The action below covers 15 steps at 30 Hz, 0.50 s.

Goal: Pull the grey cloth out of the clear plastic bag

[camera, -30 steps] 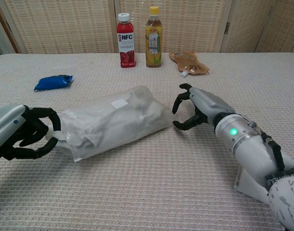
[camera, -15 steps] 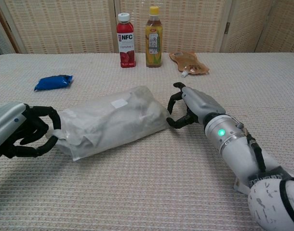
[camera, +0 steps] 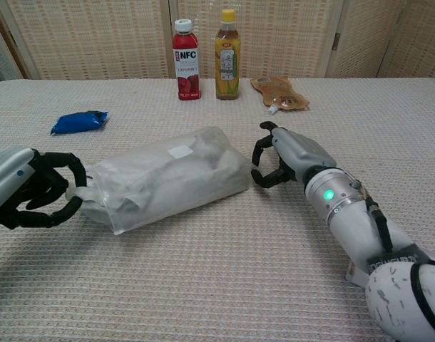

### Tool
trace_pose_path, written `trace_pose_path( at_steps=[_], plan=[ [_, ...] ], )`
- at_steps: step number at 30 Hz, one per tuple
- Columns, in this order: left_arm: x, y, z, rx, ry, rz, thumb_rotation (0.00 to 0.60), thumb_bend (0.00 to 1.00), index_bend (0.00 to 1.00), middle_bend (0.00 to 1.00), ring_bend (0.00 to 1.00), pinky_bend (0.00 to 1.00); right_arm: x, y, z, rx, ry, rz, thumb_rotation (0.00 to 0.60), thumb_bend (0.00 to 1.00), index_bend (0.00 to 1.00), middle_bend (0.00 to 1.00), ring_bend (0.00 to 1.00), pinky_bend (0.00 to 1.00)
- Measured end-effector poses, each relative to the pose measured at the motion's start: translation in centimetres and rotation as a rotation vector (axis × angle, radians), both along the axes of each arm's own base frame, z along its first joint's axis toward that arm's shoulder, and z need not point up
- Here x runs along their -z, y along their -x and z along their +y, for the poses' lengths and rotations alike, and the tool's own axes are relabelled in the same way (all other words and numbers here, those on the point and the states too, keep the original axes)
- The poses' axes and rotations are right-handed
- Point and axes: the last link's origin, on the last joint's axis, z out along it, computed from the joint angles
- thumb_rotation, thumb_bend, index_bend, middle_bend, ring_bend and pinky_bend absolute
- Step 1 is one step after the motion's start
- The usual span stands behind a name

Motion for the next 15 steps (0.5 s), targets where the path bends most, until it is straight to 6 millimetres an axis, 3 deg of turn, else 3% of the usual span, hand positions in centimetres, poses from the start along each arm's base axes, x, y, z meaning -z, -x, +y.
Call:
trace_pose_path(
  at_steps=[8, 15],
  plan=[
    [-1.2, 0.9, 0.8, -0.019, -0.038, 0.016, 0.6, 0.57, 0.71, 1.0, 1.0, 1.0, -1.9, 1.2, -0.1, 0.006, 0.037, 0.004, 0.6, 0.5, 0.62, 0.05, 0.0, 0.0],
    [-3.1, 2.5, 1.9, -0.057, -0.101, 0.044, 0.6, 0.57, 0.71, 1.0, 1.0, 1.0, -5.1, 3.8, -0.2, 0.031, 0.098, 0.025, 0.6, 0.5, 0.63, 0.05, 0.0, 0.0]
  ],
)
